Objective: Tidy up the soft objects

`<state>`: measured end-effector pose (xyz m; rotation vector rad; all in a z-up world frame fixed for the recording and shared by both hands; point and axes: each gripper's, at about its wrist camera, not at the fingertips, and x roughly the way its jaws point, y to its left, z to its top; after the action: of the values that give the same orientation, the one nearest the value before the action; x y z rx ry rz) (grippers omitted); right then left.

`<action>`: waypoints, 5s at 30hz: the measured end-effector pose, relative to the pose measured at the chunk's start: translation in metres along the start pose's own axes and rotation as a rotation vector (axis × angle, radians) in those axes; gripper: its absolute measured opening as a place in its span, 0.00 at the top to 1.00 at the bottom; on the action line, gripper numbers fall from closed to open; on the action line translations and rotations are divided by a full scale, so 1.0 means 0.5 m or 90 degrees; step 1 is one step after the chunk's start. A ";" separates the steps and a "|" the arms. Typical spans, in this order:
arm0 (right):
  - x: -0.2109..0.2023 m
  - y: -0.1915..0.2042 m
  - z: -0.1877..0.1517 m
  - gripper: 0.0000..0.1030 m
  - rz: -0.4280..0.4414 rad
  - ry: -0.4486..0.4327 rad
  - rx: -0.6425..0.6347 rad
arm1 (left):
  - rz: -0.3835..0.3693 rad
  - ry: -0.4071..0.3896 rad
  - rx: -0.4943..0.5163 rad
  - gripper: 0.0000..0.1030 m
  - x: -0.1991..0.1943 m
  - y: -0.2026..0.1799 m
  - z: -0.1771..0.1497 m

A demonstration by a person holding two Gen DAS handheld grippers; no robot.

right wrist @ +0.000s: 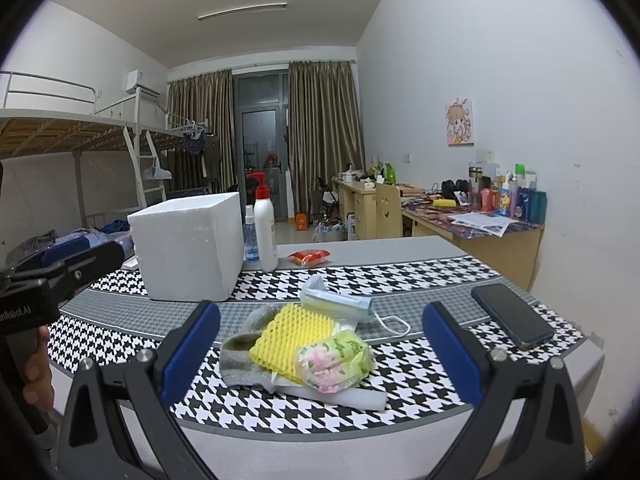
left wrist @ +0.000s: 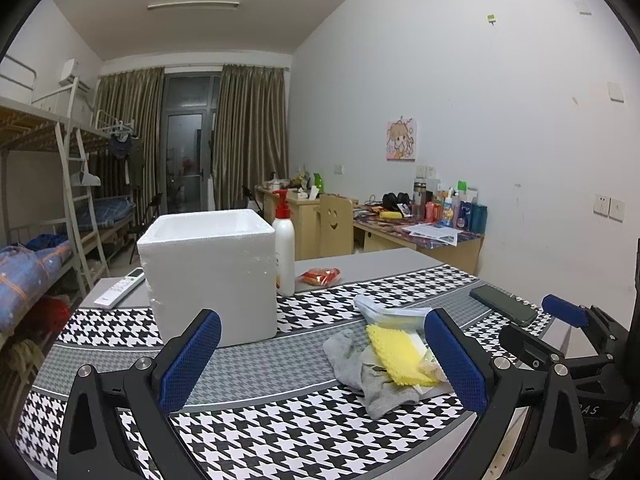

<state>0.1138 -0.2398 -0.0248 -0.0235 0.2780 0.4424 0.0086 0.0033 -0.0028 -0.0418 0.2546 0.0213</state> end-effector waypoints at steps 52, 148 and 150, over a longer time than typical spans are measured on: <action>0.145 -0.044 -0.047 0.01 0.011 0.153 0.023 | 0.017 0.117 0.006 0.01 0.142 -0.012 -0.028; 0.103 -0.156 -0.088 0.51 0.024 0.157 0.108 | -0.100 0.275 0.036 0.89 0.287 -0.173 -0.075; 0.100 -0.155 -0.087 0.51 0.021 0.154 0.105 | -0.106 0.266 0.039 0.89 0.279 -0.175 -0.069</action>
<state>0.1788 -0.2924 -0.0828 0.0898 0.5536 0.4483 0.1371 -0.0835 -0.0681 -0.0058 0.6677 -0.1632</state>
